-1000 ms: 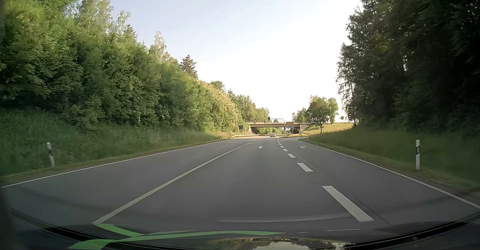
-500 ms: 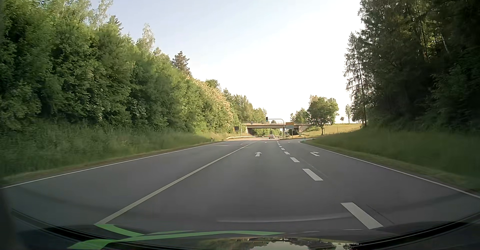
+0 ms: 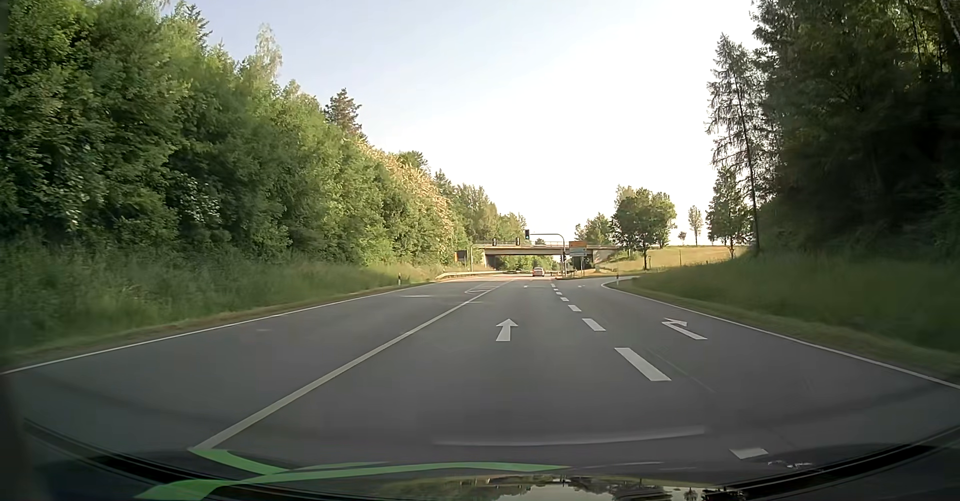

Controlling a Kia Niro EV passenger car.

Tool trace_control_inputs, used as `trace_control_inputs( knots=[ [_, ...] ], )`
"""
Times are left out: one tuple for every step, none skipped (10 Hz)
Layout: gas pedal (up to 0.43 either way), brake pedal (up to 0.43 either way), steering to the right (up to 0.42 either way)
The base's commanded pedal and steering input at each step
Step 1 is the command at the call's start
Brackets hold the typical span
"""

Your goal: Follow the waypoints while adhering to traffic rules and regulations

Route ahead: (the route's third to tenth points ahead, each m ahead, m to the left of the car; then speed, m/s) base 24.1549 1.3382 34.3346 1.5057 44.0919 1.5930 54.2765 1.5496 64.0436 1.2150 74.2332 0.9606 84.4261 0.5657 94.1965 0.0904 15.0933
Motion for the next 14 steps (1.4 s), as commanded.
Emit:
trace_control_inputs(
  knots=[
    [0.000, 0.000, 0.006],
    [0.000, 0.000, 0.006],
    [0.000, 0.000, 0.006],
    [0.000, 0.000, 0.006],
    [0.000, 0.000, 0.006],
    [0.000, 0.000, 0.006],
    [0.000, 0.000, 0.005],
    [0.000, 0.000, 0.005],
    [0.000, 0.000, 0.005],
    [0.000, 0.000, 0.005],
    [0.000, 0.000, 0.004],
    [0.028, 0.000, 0.003],
    [0.079, 0.000, 0.002],
    [0.130, 0.000, 0.001]
  ],
)
